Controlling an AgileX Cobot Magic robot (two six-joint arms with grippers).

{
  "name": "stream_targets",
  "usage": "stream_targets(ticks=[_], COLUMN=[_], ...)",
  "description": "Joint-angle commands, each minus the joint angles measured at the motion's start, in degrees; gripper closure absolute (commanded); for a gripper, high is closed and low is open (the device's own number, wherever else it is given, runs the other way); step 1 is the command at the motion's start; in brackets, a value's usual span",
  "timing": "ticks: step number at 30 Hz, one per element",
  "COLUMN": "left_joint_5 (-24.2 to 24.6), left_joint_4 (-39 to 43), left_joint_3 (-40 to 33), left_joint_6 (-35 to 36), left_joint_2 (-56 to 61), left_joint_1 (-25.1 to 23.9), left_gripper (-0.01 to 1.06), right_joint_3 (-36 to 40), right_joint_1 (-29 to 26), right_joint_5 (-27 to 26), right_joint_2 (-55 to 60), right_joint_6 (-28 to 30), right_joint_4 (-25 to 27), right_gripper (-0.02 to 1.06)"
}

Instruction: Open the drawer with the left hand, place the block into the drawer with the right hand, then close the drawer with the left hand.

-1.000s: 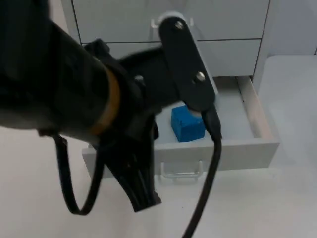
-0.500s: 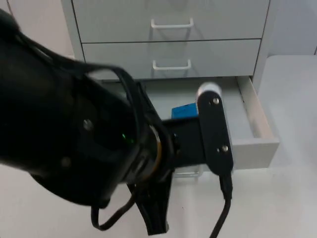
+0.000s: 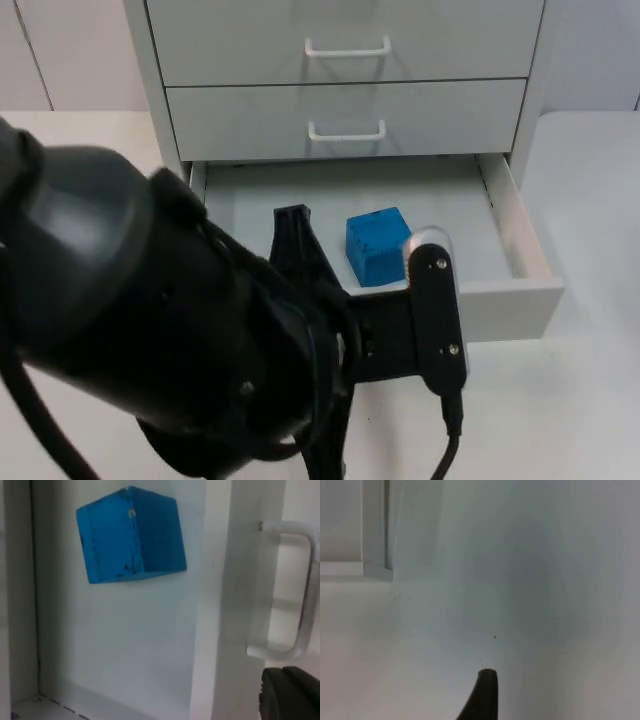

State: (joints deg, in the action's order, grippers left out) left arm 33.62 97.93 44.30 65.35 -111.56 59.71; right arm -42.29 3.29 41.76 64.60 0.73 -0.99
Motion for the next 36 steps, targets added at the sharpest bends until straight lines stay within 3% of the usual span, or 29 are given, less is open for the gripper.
stream_targets(ticks=[1, 4, 17, 29, 36], left_joint_5=[1.70, 4.46, 7.65, 7.33, 2.79], left_joint_4=[2.01, 2.01, 2.01, 2.01, 2.01], left_joint_3=[0.17, 1.84, 8.85, 14.46, 18.90], left_joint_6=[3.94, 4.05, 4.05, 3.45, 3.45], left_joint_2=[-1.19, -3.51, -9.37, -10.14, -10.14], left_joint_1=[0.17, 0.17, -0.55, -8.07, -12.57], left_gripper=[1.05, 1.05, 1.05, 1.05, 1.05], right_joint_3=[0.14, 0.14, 0.14, 0.14, 0.14], right_joint_1=[0.06, 0.06, 0.06, 0.06, 0.06], right_joint_5=[-0.77, -0.77, -0.89, -1.02, -1.02], right_joint_2=[-0.19, -0.19, -0.19, -0.19, -0.19], right_joint_6=[0.12, 0.12, 0.12, 0.12, 0.12], right_joint_4=[-0.40, -0.40, -0.40, -0.40, -0.40], right_gripper=[0.29, 0.29, 0.29, 0.29, 0.29])
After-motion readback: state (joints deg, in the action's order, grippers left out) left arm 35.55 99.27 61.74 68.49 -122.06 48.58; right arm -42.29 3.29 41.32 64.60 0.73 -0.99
